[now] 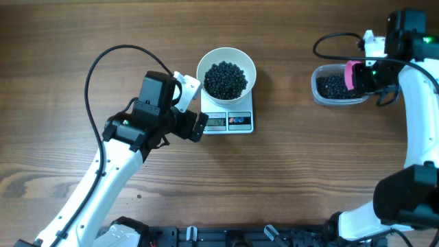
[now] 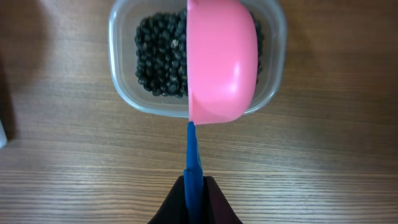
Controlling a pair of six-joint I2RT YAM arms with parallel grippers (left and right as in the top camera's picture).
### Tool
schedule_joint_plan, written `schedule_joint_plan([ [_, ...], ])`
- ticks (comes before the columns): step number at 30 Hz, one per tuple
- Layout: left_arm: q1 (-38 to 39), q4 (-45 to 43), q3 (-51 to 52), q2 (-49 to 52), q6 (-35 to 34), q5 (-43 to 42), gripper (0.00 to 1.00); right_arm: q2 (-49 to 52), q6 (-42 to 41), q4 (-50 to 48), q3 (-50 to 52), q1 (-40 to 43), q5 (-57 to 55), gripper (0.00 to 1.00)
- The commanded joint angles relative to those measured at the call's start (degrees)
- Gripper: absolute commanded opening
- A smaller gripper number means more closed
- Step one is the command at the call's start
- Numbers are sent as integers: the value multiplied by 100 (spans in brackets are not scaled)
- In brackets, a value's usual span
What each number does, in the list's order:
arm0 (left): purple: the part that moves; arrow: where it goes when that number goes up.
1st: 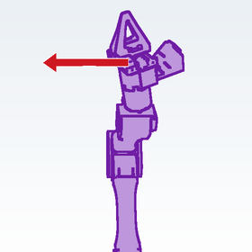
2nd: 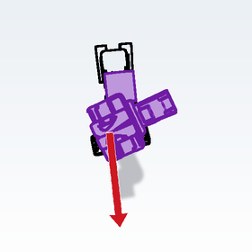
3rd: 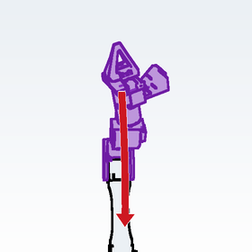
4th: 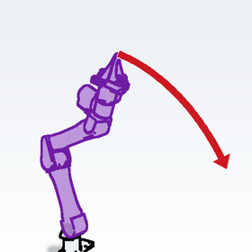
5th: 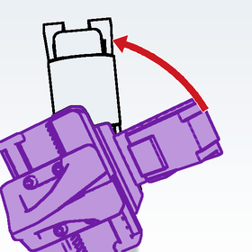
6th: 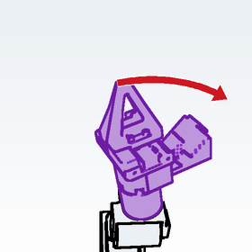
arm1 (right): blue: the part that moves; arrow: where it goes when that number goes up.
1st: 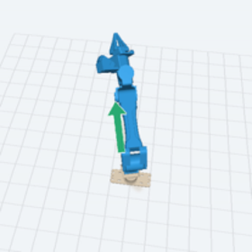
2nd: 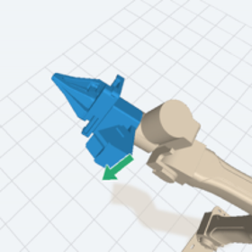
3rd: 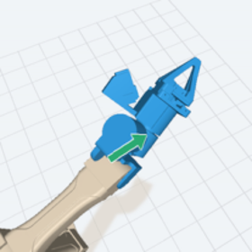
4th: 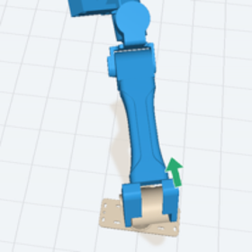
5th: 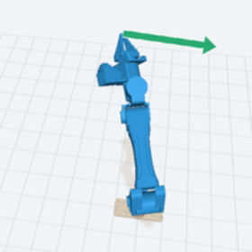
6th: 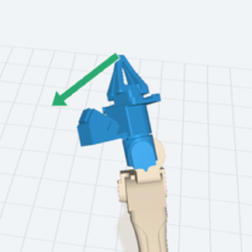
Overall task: Scoop item into bowl and weigh 150g on scale
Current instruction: 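Dip the scoop into the beans and lift it out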
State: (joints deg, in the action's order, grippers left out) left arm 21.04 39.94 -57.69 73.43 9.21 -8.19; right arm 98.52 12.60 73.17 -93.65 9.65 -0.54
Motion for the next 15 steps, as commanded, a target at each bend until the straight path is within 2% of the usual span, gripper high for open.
schedule_joint_plan([
  [1, -33, 0, 37, -68, 70, 35, 100, 280, 238, 0, 114, -20, -136, 4],
  [15, -33, 0, 37, -68, 70, 35, 100, 920, 387, -197, 142, -146, -114, 4],
])
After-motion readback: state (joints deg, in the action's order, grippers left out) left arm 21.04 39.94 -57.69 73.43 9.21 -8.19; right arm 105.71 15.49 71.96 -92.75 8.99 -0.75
